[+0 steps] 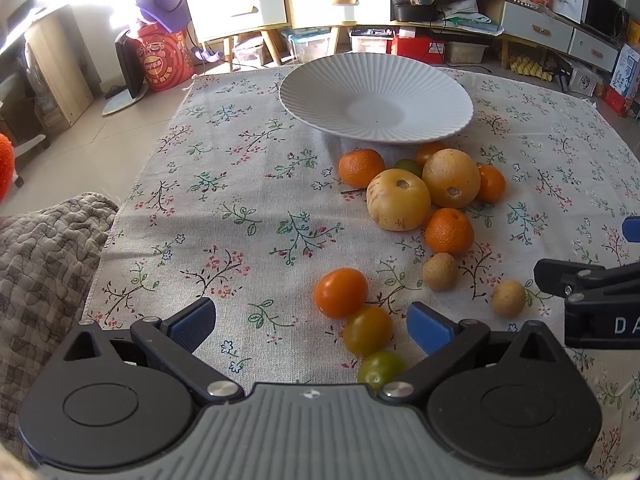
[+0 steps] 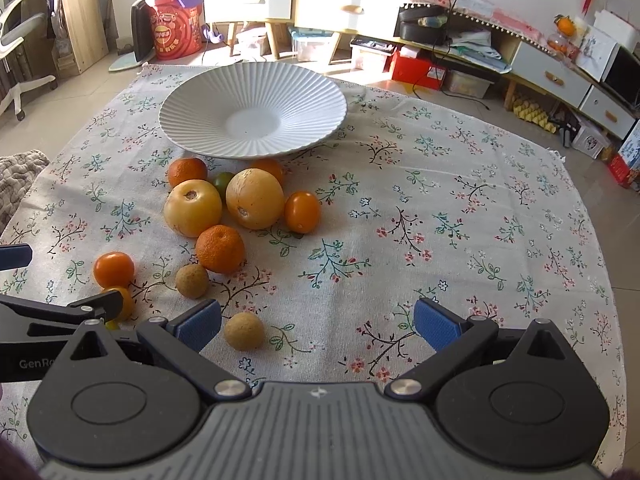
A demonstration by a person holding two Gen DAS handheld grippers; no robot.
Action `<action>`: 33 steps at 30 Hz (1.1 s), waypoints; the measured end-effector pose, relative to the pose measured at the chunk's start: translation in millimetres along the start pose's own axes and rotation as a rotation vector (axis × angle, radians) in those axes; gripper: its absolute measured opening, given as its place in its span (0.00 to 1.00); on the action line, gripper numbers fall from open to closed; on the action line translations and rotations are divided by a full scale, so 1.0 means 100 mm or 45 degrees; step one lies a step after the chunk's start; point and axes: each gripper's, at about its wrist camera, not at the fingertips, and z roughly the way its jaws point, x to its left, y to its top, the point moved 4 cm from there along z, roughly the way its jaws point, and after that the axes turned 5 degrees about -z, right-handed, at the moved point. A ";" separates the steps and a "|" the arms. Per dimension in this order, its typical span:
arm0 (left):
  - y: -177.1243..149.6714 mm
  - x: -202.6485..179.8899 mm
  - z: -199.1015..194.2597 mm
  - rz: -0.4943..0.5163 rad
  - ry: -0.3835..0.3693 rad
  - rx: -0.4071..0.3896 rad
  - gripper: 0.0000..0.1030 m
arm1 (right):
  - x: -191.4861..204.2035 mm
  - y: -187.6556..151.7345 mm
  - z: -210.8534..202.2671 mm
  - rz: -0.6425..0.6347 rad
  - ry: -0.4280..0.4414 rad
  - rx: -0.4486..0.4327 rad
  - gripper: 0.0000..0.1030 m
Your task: Organize fruits
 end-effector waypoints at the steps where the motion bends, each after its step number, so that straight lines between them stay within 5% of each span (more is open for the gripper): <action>1: 0.01 0.01 0.00 0.002 0.006 -0.012 0.98 | -0.02 0.01 0.00 0.002 -0.007 -0.014 1.00; 7: 0.09 0.09 0.02 -0.026 -0.017 -0.080 0.98 | -0.14 0.08 0.01 0.001 -0.033 -0.056 1.00; 13: 0.19 0.11 0.13 0.015 -0.071 -0.085 0.98 | -0.20 0.13 0.08 0.028 0.044 -0.041 1.00; 19: 0.28 0.06 0.23 0.026 -0.224 -0.078 0.98 | -0.21 0.22 0.18 0.055 0.179 -0.008 1.00; 26: 0.35 -0.06 0.30 0.080 -0.252 -0.104 0.98 | -0.26 0.33 0.34 0.112 0.240 0.072 0.99; 33: 0.42 -0.04 0.43 0.021 -0.286 -0.070 0.98 | -0.26 0.40 0.48 0.214 0.384 0.102 0.86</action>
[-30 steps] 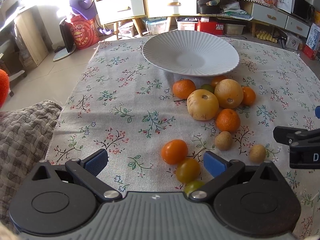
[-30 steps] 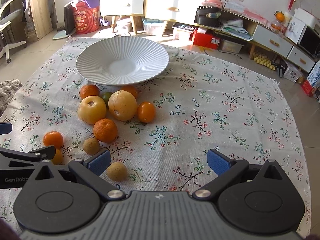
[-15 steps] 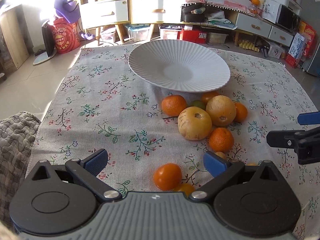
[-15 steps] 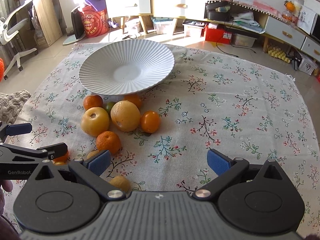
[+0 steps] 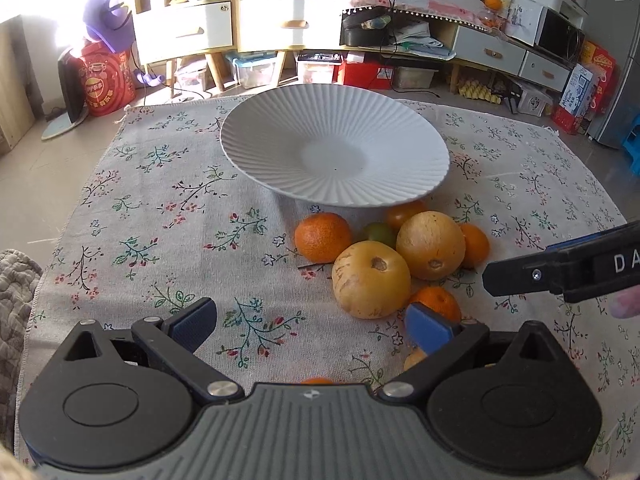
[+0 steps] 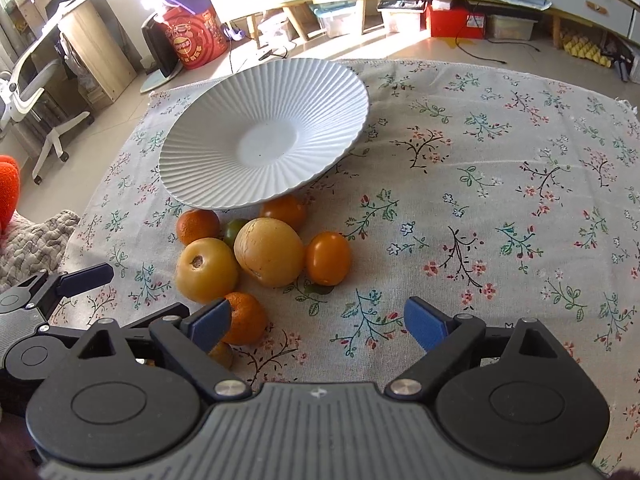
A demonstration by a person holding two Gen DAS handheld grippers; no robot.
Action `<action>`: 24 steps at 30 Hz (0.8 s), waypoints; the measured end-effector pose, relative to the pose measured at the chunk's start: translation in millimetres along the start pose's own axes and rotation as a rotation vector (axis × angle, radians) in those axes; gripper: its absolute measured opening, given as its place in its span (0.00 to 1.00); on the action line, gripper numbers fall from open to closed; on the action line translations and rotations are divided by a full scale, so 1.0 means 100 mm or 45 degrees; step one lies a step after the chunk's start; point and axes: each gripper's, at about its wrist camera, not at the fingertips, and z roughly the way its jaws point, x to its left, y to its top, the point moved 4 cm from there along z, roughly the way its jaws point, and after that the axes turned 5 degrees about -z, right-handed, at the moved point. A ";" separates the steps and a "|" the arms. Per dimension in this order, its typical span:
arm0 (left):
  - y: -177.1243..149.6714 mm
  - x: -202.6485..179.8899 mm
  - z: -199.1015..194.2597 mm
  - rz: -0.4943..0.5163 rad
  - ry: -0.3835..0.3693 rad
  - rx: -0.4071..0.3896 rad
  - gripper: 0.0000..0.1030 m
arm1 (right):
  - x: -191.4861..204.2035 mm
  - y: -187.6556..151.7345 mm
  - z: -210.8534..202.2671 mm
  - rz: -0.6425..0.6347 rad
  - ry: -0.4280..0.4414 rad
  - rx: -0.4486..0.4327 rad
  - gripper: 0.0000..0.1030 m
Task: Organize fruits
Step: 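Grasp the pale yellow pear with the left tool while the right tool grasps the yellow grapefruit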
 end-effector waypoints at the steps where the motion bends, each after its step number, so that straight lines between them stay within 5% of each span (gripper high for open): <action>1: 0.00 0.00 0.01 -0.009 -0.011 0.004 0.97 | 0.00 0.02 0.02 0.020 0.022 0.001 0.83; 14: 0.07 -0.05 0.09 -0.125 -0.135 0.022 0.72 | 0.03 0.13 0.10 0.210 0.236 -0.004 0.55; 24: 0.11 -0.16 0.16 -0.089 -0.170 0.012 0.64 | 0.01 0.18 0.27 0.299 0.245 -0.016 0.48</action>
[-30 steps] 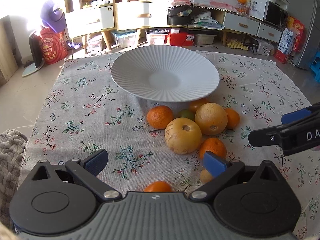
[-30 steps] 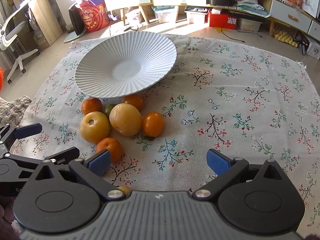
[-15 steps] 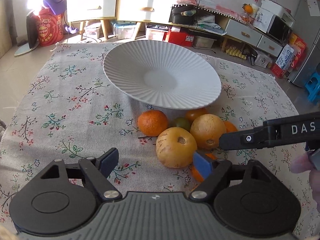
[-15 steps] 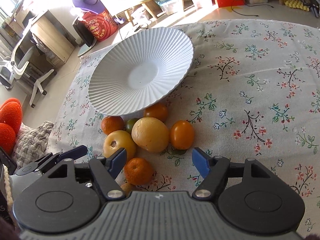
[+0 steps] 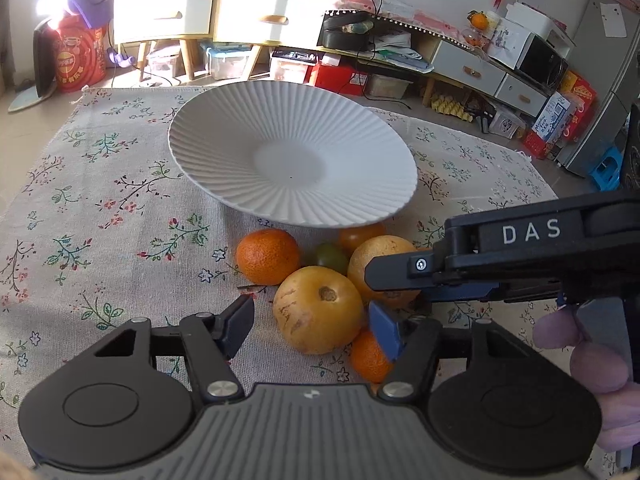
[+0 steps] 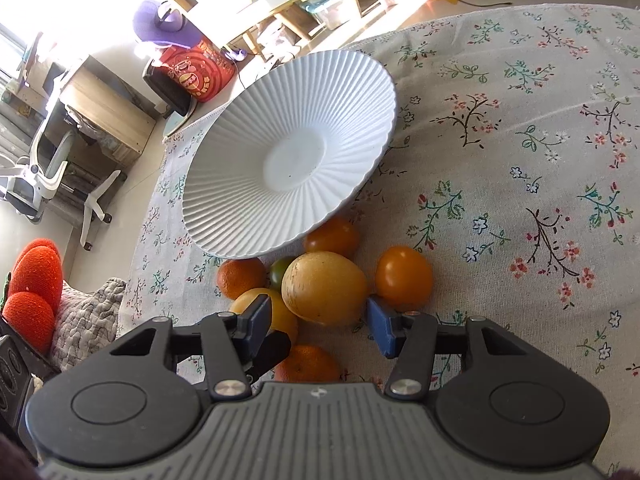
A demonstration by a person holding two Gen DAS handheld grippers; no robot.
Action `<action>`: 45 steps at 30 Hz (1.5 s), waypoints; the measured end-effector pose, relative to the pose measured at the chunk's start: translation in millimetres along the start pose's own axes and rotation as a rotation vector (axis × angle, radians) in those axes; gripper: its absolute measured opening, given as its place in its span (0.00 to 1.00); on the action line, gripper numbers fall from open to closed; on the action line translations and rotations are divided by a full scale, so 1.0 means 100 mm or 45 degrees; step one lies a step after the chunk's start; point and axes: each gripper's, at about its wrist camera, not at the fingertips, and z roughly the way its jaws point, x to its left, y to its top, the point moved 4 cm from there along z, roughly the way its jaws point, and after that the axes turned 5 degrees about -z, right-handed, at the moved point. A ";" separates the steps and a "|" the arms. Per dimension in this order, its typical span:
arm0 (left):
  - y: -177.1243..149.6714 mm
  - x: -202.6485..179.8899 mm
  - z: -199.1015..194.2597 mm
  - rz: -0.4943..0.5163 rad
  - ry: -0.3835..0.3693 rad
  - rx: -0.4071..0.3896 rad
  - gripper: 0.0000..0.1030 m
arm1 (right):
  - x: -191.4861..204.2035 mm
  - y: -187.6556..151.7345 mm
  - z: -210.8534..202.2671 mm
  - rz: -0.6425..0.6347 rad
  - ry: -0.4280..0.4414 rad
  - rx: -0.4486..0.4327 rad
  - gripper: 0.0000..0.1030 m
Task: Organize fruits
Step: 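Grasp the pale yellow pear with the left tool while the right tool grasps the yellow grapefruit, then lift and carry the pear with the left tool while the right tool carries the grapefruit to the plate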
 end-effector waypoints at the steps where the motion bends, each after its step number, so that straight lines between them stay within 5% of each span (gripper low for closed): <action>1: 0.01 -0.01 0.01 0.004 0.001 -0.002 0.64 | -0.01 0.00 0.01 0.009 -0.003 -0.003 0.48; 29: 0.02 0.04 0.00 -0.016 0.000 0.041 0.51 | -0.02 -0.03 0.02 0.056 -0.035 0.010 0.44; 45: 0.13 0.04 -0.27 -0.006 -0.028 -0.029 0.51 | 0.08 0.06 -0.33 -0.027 -0.012 -0.122 0.44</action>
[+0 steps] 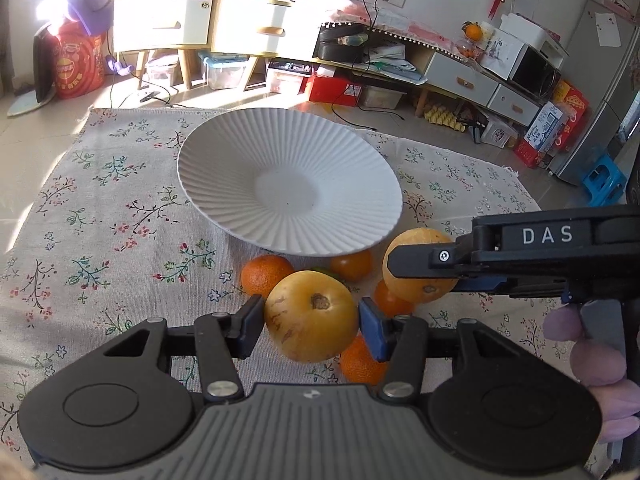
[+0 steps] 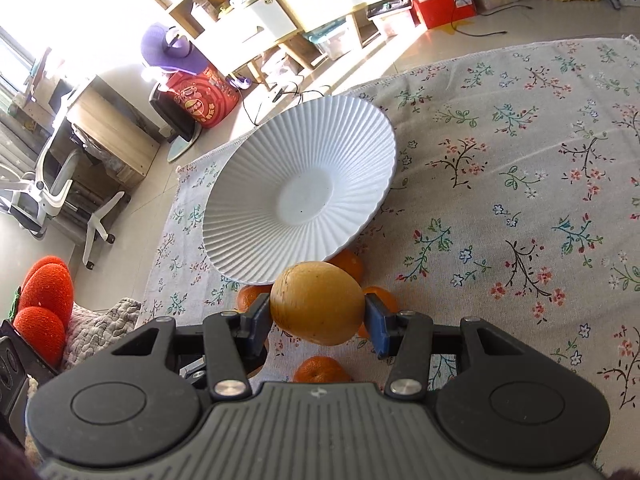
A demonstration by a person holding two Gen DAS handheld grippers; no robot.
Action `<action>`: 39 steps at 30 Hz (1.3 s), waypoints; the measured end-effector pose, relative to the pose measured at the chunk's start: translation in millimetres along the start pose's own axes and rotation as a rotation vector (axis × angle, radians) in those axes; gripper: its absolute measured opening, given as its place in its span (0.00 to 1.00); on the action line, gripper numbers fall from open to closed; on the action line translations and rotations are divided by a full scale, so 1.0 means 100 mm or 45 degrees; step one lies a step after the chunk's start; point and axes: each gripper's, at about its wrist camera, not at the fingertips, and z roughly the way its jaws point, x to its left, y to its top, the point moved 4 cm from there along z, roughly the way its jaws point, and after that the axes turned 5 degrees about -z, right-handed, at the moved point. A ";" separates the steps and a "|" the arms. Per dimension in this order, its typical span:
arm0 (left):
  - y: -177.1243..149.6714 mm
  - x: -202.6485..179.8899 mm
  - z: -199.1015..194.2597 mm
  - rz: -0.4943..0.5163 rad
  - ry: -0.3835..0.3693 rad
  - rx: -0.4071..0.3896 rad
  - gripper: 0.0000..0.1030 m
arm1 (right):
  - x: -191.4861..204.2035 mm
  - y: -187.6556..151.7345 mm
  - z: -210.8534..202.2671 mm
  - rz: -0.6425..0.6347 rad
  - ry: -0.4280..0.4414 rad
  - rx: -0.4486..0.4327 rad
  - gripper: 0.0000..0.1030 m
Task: Organize fruits
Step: 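Lift and carry the pear with the left tool while the right tool carries the grapefruit to the plate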
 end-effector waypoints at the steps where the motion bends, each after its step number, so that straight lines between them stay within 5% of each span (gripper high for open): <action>1: 0.02 0.00 -0.02 -0.002 -0.001 -0.014 0.51 | 0.01 0.01 -0.01 -0.011 0.001 -0.014 0.44; 18: 0.46 0.06 0.25 0.088 0.027 -0.110 0.51 | 0.14 0.54 0.22 -0.228 -0.012 -0.178 0.44; 39: 0.62 0.04 0.74 0.142 0.064 -0.085 0.51 | 0.06 0.77 0.76 -0.192 -0.068 -0.143 0.44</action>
